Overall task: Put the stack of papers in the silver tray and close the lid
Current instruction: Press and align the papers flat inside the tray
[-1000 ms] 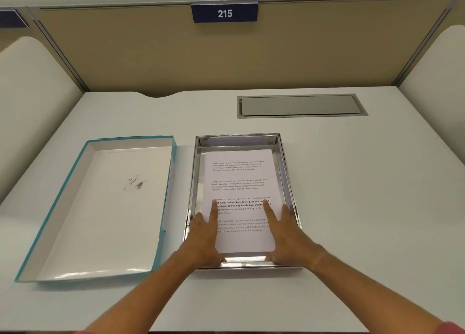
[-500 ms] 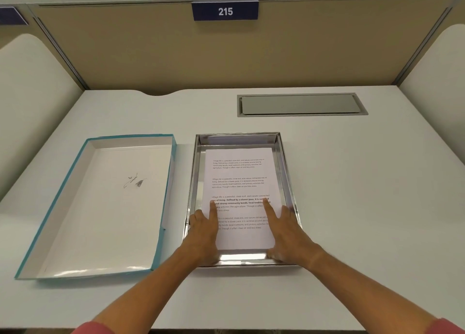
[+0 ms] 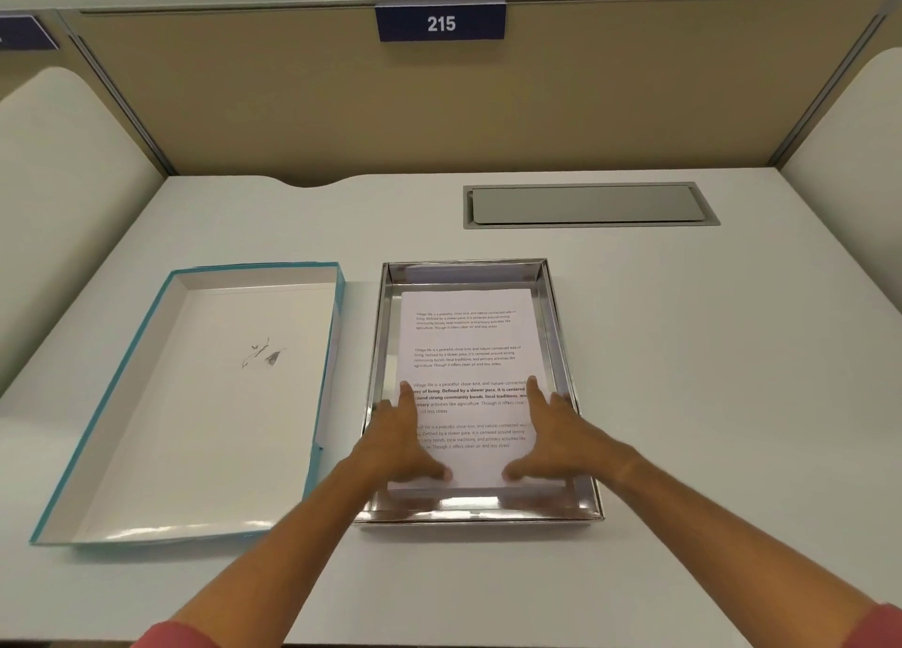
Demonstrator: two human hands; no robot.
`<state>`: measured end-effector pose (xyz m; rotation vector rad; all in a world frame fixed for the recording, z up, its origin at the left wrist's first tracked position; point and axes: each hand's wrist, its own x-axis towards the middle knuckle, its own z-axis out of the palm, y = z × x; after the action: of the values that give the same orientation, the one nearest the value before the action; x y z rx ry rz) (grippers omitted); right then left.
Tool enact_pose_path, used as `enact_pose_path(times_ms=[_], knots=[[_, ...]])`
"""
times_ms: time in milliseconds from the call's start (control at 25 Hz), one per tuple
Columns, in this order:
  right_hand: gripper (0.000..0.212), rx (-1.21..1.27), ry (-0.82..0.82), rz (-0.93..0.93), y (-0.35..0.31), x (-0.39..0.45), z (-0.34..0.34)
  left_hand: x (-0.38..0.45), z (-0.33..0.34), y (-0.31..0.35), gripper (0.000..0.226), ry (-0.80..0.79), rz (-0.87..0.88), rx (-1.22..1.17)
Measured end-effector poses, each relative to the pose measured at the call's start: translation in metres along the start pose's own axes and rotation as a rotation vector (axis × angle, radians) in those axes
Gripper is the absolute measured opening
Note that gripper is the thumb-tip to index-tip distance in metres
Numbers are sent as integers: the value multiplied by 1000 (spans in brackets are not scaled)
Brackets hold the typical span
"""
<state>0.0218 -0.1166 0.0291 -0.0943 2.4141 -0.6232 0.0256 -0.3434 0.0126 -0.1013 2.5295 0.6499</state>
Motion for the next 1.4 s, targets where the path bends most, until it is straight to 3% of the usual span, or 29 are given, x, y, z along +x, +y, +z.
enact_pose_path(times_ms=[160,240,560,760,1000,1400], knots=[[77,245,206,-8,-12,21,-20,21,-22,16,85,165,-18,-262],[70,297,258,24,-18,30,-21,31,-24,23,77,227,-62,-330],[66,331,282,103,-20,49,-19,47,-20,23,70,251,-145,-356],[95,179,285,79,-25,58,-31,57,-30,26,89,219,-103,-204],[71,73,315,41,-32,107,-72,104,-72,44,97,166,-51,-2],[70,-100,267,107,-34,164,-86,155,-95,55,86,23,-80,311]])
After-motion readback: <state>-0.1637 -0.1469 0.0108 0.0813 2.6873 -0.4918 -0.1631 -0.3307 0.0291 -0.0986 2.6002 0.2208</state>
